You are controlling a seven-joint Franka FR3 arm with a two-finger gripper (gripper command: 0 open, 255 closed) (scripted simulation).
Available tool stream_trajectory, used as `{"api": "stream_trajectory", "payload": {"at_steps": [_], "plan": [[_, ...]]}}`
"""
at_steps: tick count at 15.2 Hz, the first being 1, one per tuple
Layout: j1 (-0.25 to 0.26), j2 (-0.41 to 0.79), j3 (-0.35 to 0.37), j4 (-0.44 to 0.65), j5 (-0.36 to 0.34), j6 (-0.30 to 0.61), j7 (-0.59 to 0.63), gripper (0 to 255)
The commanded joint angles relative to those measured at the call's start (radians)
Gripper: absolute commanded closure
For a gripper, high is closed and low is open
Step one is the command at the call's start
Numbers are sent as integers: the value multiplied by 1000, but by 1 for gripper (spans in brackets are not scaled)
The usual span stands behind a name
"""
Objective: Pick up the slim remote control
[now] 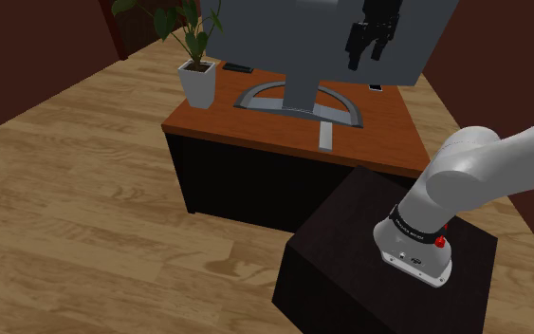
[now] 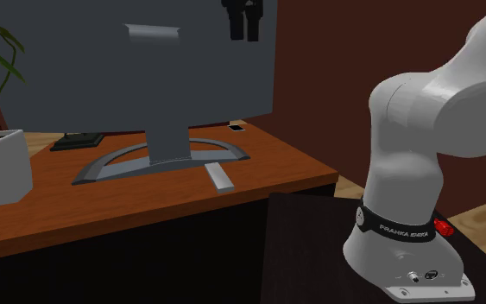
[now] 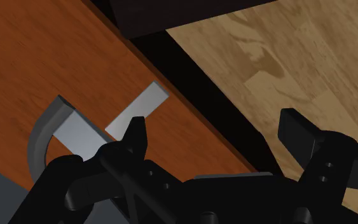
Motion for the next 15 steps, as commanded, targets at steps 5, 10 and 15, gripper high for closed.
{"api": "stream_trajectory", "payload": {"at_steps": [5, 10, 15], "plan": [[-32, 55, -34, -76, -9, 133, 38, 0], [-71, 152, -79, -146, -17, 303, 83, 0], [-106, 280, -127, -186, -17, 475, 121, 0]]}}
